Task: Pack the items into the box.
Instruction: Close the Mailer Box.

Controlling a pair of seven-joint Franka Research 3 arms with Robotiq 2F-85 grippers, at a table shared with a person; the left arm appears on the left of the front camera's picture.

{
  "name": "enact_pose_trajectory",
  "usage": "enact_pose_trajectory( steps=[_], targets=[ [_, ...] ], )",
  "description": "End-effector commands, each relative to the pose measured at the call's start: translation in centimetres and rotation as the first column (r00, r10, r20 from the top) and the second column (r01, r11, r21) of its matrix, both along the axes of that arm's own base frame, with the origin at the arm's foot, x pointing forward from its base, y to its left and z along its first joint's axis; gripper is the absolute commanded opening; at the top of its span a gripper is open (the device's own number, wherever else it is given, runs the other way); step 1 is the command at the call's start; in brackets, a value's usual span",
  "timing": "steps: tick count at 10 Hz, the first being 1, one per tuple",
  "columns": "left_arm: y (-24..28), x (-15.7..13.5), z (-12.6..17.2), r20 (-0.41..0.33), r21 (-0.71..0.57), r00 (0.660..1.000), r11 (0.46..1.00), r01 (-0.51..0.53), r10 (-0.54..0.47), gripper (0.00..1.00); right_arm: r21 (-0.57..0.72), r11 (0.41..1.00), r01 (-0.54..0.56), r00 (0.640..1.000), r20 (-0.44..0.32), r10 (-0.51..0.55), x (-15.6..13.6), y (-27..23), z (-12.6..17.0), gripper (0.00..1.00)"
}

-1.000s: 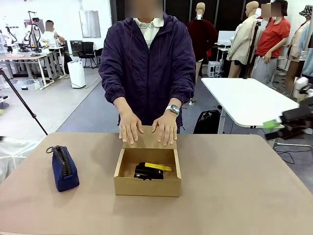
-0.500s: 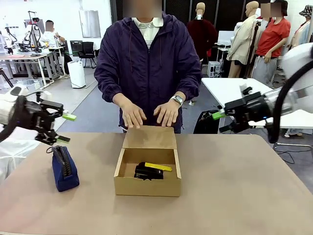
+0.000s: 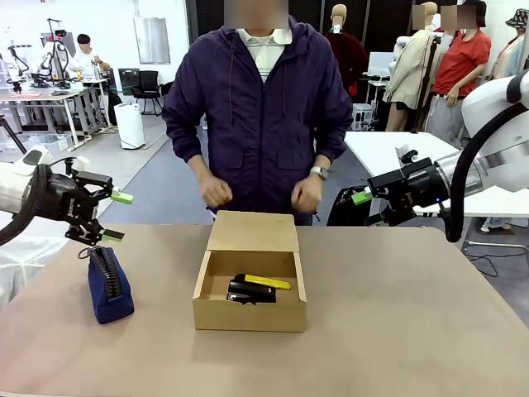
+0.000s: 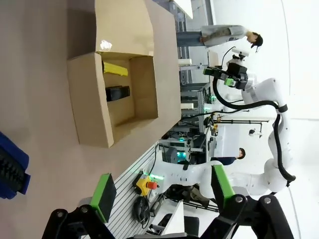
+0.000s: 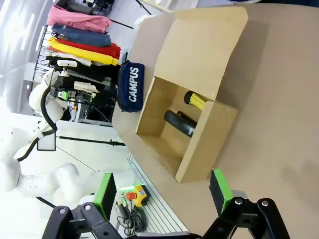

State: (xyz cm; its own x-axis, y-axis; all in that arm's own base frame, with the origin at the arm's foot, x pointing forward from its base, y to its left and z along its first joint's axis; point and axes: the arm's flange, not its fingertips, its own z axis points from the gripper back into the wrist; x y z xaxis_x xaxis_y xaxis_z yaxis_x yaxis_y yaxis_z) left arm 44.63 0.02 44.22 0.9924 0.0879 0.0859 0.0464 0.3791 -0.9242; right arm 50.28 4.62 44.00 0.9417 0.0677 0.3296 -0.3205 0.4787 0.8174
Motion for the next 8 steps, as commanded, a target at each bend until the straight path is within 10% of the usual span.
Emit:
enact_pose_trajectory(
  steps=[1,4,8],
  targets=[
    [-1.2,5.5,-1.2,0.005,-0.046,0.973,0.972,-0.232,0.233,1.0,-0.038,0.988,-0.147,0.987,-0.077,0.143,3.6,2.2,-1.3,1.0],
    [-4.8,13.9,-6.7,-0.085,0.004,0.97,0.974,-0.227,0.227,1.0,-0.056,0.986,-0.16,0.965,-0.218,0.144,9.7,6.2,-4.6,1.0],
    [-11.2,15.7,-13.4,-0.063,-0.007,0.998,1.0,-0.01,0.009,1.0,0.0,0.995,-0.098,0.939,-0.332,0.092,15.1,10.1,-9.8,1.0]
  ],
)
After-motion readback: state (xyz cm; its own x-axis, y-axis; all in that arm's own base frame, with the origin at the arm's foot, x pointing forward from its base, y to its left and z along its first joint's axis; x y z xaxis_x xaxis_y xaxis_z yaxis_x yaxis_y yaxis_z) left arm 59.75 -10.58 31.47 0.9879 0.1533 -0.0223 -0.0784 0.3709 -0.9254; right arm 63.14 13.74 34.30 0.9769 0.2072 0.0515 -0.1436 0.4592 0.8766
